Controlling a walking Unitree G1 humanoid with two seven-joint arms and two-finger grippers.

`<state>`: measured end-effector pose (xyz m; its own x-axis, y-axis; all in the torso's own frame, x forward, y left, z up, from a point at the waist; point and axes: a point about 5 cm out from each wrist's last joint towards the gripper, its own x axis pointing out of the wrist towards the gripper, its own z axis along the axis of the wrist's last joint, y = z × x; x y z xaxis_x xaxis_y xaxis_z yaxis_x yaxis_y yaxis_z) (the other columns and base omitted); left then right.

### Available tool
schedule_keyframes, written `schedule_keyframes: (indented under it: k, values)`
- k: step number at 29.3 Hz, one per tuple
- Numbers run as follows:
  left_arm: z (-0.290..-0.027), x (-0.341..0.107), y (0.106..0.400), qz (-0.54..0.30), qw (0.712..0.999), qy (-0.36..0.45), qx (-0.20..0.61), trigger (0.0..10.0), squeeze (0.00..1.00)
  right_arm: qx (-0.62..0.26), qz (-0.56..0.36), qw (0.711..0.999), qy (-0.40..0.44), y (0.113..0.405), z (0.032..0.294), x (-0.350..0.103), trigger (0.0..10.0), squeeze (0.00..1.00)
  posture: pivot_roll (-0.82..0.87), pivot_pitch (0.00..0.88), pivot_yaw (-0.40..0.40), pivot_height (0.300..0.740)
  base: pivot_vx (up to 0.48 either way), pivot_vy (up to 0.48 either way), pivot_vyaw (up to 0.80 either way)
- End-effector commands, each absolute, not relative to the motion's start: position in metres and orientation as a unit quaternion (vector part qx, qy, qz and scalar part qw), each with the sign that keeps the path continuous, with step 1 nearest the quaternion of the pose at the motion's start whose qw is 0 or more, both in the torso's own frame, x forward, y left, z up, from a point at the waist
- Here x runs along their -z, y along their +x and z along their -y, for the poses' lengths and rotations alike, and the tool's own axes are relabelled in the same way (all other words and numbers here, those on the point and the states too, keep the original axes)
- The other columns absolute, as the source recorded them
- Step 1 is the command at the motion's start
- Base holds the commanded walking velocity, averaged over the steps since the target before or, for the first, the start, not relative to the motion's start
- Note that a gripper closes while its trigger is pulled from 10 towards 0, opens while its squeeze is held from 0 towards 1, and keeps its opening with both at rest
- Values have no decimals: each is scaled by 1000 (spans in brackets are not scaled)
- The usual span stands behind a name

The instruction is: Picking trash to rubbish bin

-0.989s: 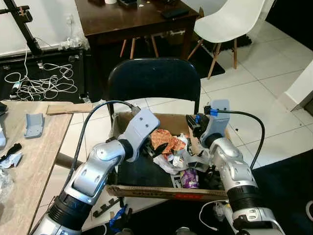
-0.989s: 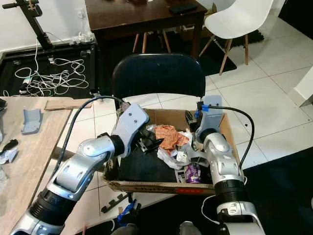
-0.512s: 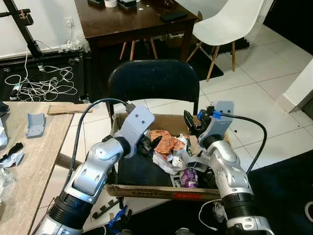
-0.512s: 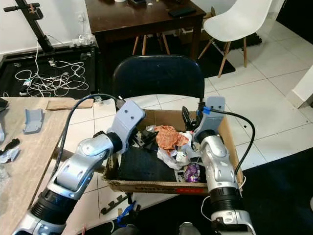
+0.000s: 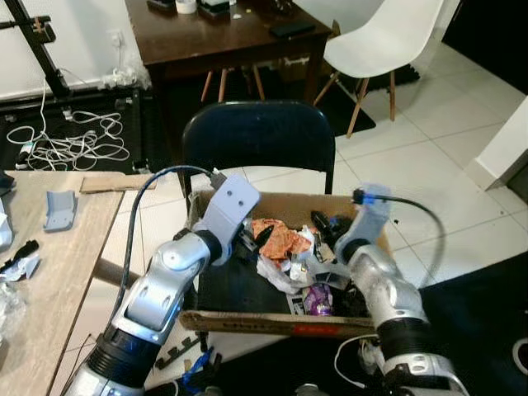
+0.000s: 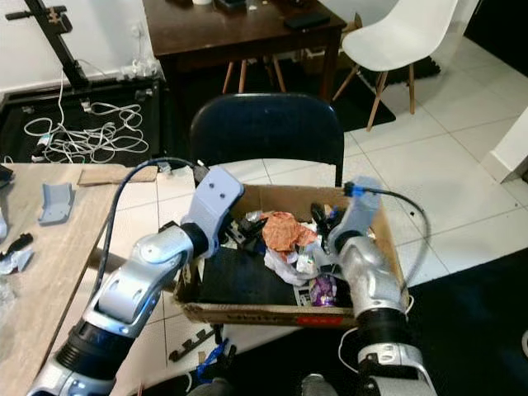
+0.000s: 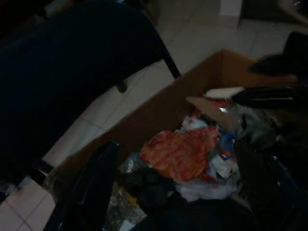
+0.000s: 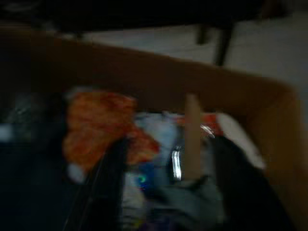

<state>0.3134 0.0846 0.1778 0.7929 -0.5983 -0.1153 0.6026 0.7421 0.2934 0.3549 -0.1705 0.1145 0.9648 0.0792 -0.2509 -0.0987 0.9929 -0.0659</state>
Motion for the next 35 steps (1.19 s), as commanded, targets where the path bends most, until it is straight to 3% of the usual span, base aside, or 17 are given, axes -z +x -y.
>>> schedule_keyframes:
  k: [1, 2, 3, 4, 5, 6, 7, 8, 11, 12, 16, 18, 21, 26, 35]
  values:
    - [-87, -172, 312, -21, 934, 159, 320, 10000, 0, -36, -141, 984, -107, 352, 170, -103, 10000, 0, 167, 161, 25, 740, 0, 0, 0]
    - [-87, -172, 311, -21, 934, 159, 321, 10000, 0, -37, -139, 973, -178, 351, 172, -100, 10000, 0, 167, 161, 25, 740, 0, 0, 0]
    - [-87, -172, 311, -21, 934, 159, 321, 10000, 0, -37, -139, 973, -178, 351, 172, -100, 10000, 0, 167, 161, 25, 740, 0, 0, 0]
    - [-87, -172, 311, -21, 934, 158, 321, 10000, 0, -28, -146, 989, -1, 351, 169, -100, 10000, 0, 160, 156, 28, 740, 0, 0, 0]
    - [-86, -172, 311, -21, 933, 158, 321, 10000, 0, -20, -135, 980, 143, 350, 169, -101, 10000, 0, 160, 156, 28, 740, 0, 0, 0]
    - [-86, -172, 311, -22, 933, 159, 322, 10000, 0, -23, -136, 990, 25, 349, 174, -100, 10000, 0, 160, 156, 28, 740, 0, 0, 0]
    - [-86, -172, 311, -22, 933, 159, 322, 10000, 0, -23, -136, 990, 25, 349, 174, -100, 10000, 0, 160, 156, 28, 740, 0, 0, 0]
    - [-86, -172, 311, -22, 933, 158, 322, 10000, 0, -14, -125, 978, 168, 350, 170, -103, 10000, 0, 159, 160, 32, 740, 0, 0, 0]
    - [-86, -172, 311, -20, 933, 159, 321, 10000, 0, -9, -115, 984, 139, 349, 172, -107, 10000, 0, 163, 159, 36, 740, 0, 0, 0]
    - [-88, -174, 312, -15, 937, 157, 311, 10000, 0, -16, -100, 992, 75, 348, 173, -111, 10000, 0, 155, 159, 36, 740, 0, 0, 0]
    - [-95, -180, 316, 2, 956, 137, 261, 10000, 0, -12, -36, 995, 93, 346, 166, -132, 10000, 0, 147, 155, 37, 740, 0, 0, 0]
    - [-106, -185, 320, 13, 977, 69, 200, 10000, 0, -18, 7, 996, 82, 339, 158, -151, 10000, 0, 136, 147, 37, 740, 0, 0, 0]
    - [-113, -192, 319, 35, 987, 35, 156, 10000, 0, -19, 58, 995, 73, 332, 149, -167, 10000, 0, 126, 119, 27, 740, 0, 0, 0]
    - [-114, -198, 317, 48, 993, 4, 109, 10000, 0, 2, 127, 991, 43, 335, 154, -186, 10000, 0, 127, 89, 9, 740, 0, 0, 0]
    - [-115, -198, 320, 51, 995, -9, 87, 10000, 0, -93, 141, 983, 75, 338, 137, -204, 10000, 0, 135, 68, -15, 740, 0, 0, 0]
